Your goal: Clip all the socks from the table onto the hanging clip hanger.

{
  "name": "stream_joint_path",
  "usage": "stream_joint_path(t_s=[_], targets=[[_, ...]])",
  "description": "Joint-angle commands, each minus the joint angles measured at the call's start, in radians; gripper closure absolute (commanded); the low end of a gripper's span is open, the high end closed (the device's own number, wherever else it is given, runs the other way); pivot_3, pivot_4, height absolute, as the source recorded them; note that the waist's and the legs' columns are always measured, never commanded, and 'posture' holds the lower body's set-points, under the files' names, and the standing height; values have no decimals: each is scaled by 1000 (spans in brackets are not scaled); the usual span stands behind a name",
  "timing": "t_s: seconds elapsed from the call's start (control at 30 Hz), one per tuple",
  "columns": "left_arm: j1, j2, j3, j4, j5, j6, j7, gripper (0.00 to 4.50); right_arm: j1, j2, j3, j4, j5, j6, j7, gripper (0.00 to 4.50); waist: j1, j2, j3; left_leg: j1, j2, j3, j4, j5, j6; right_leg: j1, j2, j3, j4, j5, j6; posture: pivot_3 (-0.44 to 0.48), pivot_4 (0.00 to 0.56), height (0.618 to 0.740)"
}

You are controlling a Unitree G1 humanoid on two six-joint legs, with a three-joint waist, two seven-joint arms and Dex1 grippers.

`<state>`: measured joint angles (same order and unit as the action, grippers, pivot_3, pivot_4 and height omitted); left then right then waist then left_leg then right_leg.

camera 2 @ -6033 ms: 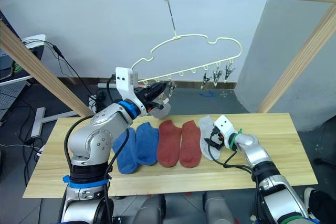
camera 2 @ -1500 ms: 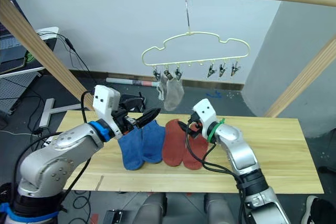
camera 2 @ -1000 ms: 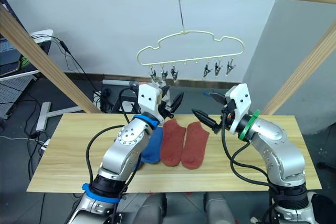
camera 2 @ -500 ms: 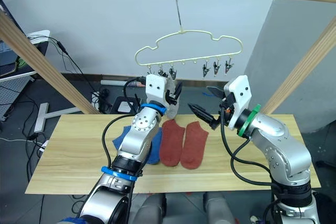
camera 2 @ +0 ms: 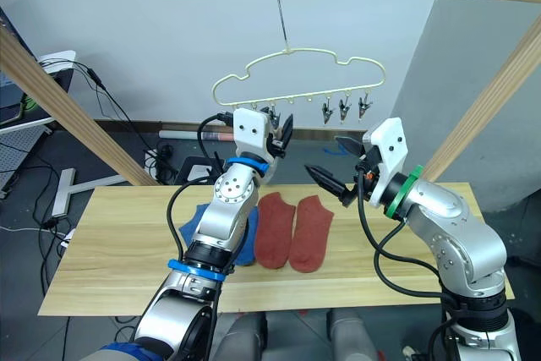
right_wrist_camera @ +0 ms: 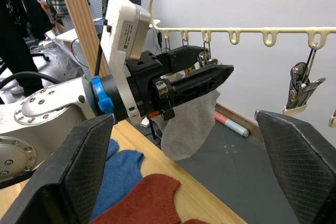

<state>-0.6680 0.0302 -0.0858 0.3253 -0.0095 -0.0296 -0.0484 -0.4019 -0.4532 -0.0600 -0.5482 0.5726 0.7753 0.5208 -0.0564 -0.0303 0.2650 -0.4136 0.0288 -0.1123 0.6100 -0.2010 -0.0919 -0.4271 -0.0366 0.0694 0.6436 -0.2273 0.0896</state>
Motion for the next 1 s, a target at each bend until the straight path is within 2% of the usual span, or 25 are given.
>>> stream_joint_path(t_s=[0.03, 0.23, 0.33, 0.5, 0.6, 0.83, 0.9, 1.0], targets=[[-20, -12, 11, -9, 15, -17, 16, 1719, -5, -9, -21, -40, 19, -19, -4, 0, 0, 0, 0, 0, 0, 0, 0, 0, 0, 0, 0, 0, 0, 0, 0, -88, 213, 740], [-27, -11, 10, 5, 38, -26, 21, 1719, 3, -12, -26, -42, 20, -20, -8, 0, 0, 0, 0, 0, 0, 0, 0, 0, 0, 0, 0, 0, 0, 0, 0, -91, 214, 740], [-29, -14, 11, 6, 40, -31, 15, 2283, 3, -12, -27, -46, 24, -16, -11, 0, -1, 0, 0, 0, 0, 0, 0, 0, 0, 0, 0, 0, 0, 0, 0, -91, 214, 740], [-27, -16, 13, 4, 39, -31, 11, 3760, -1, -12, -25, -45, 23, -14, -17, 0, -1, 0, 0, 0, 0, 0, 0, 0, 0, 0, 0, 0, 0, 0, 0, -89, 217, 740], [-27, -17, 14, 3, 40, -31, 12, 4304, -4, -12, -23, -45, 25, -13, -20, 0, -1, 0, 0, 0, 0, 0, 0, 0, 0, 0, 0, 0, 0, 0, 0, -89, 217, 740], [-26, 1, 9, -21, 41, -8, -10, 4341, 32, 18, 54, -29, -20, -24, -45, 0, -1, 0, 0, 1, 0, 0, 0, 0, 0, 0, 0, 0, 1, 0, 0, -67, 226, 740], [-6, 23, 13, -83, -5, 77, -79, 4341, 80, 11, 169, 63, -148, -64, -80, 0, -1, 0, 0, 1, 0, 0, 0, 0, 0, 0, 0, 0, 1, 0, 0, -47, 229, 740], [24, 50, 41, -175, -88, 220, -155, 4341, 110, 35, 275, 202, -265, -144, -97, 0, -1, 0, 0, 1, 0, 0, 0, 0, 0, 1, 0, 0, 1, 0, 0, -35, 234, 740]])
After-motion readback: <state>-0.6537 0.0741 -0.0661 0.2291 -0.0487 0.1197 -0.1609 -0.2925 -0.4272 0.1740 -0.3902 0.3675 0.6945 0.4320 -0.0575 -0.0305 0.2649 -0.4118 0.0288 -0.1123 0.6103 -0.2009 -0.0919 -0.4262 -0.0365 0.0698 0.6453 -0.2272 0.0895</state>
